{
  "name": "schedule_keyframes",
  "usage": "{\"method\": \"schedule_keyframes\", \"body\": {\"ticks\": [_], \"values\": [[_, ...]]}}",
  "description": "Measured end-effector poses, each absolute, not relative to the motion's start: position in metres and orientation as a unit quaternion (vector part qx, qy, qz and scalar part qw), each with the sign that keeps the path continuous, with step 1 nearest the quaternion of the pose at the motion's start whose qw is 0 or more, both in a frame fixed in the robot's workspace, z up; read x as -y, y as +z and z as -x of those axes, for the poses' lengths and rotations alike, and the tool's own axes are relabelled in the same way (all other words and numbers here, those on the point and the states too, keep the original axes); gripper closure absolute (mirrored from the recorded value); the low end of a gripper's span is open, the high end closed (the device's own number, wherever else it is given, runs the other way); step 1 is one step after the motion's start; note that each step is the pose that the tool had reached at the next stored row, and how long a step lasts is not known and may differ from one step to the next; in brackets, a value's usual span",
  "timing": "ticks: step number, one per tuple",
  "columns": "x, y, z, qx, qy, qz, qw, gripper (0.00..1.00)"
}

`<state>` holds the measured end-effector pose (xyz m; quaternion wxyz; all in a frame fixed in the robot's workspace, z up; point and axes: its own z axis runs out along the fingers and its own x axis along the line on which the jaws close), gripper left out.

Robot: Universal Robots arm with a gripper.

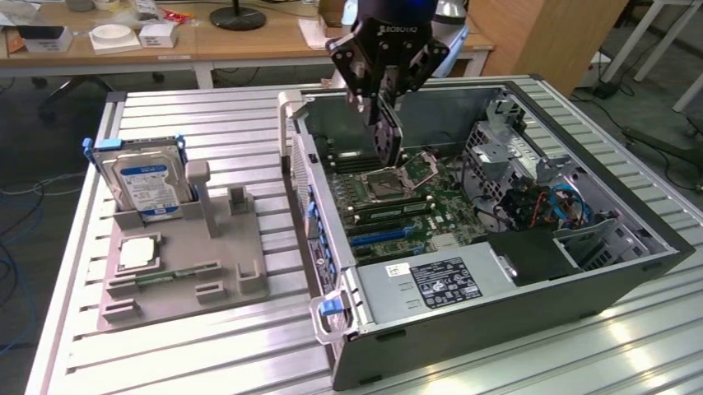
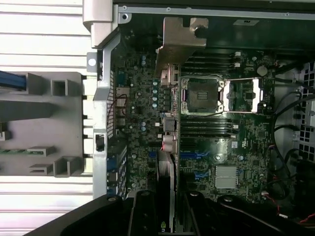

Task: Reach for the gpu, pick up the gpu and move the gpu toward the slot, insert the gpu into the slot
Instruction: 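Pick up the gpu and move the gpu toward the slot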

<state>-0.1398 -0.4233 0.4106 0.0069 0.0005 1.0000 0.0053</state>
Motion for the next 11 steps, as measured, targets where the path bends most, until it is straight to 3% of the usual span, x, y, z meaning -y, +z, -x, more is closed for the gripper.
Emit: {"method": "schedule_keyframes", "body": {"ticks": [11], "values": [[0.423,0.41,0.117,-1.0,0.005,0.0,0.007,0.73]]}}
